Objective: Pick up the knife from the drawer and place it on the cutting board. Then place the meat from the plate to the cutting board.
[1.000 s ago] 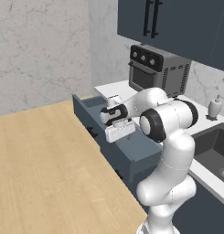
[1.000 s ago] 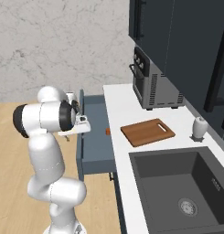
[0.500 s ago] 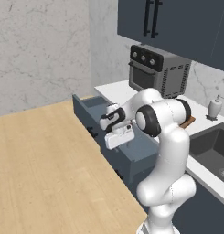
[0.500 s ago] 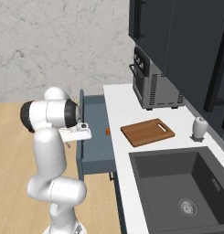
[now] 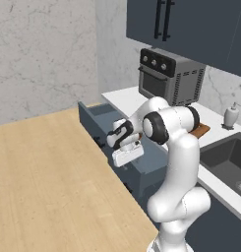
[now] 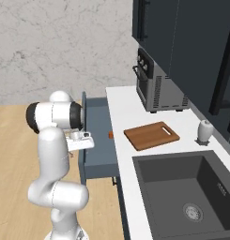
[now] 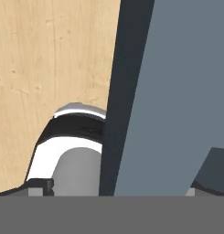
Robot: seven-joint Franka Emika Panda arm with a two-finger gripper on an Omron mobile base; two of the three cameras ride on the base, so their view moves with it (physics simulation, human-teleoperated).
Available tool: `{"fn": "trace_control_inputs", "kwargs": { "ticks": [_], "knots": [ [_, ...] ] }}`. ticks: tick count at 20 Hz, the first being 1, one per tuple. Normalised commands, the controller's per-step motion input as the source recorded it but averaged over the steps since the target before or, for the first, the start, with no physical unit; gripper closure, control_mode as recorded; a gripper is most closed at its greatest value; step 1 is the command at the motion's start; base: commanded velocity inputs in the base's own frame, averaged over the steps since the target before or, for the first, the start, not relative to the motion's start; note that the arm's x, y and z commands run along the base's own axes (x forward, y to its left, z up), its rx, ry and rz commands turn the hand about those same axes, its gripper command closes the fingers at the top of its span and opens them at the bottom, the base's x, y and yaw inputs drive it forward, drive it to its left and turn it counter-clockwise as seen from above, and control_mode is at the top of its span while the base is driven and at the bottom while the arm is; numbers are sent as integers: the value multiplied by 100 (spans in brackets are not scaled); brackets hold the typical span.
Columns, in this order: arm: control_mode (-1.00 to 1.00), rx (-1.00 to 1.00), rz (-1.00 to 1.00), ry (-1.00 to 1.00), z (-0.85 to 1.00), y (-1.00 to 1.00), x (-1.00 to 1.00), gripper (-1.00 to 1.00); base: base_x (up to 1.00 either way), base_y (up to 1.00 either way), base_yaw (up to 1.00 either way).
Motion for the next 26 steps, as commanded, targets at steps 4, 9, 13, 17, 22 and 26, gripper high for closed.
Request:
{"fn": "trace_control_inputs", "kwargs": {
  "ticks": [4,9,13,17,22,26],
  "knots": [
    [-100,0,0,2,-14,19,-4,-100,0,0,0],
    [-100,0,0,3,22,96,-22,-100,0,0,0],
    [-100,0,0,5,34,100,-32,-100,0,0,0],
    [-100,0,0,4,38,100,-48,-100,0,0,0],
    [-100,-1,0,5,10,100,-46,-100,0,0,0],
    [-100,-3,0,3,27,100,-45,-100,0,0,0]
  ]
}}
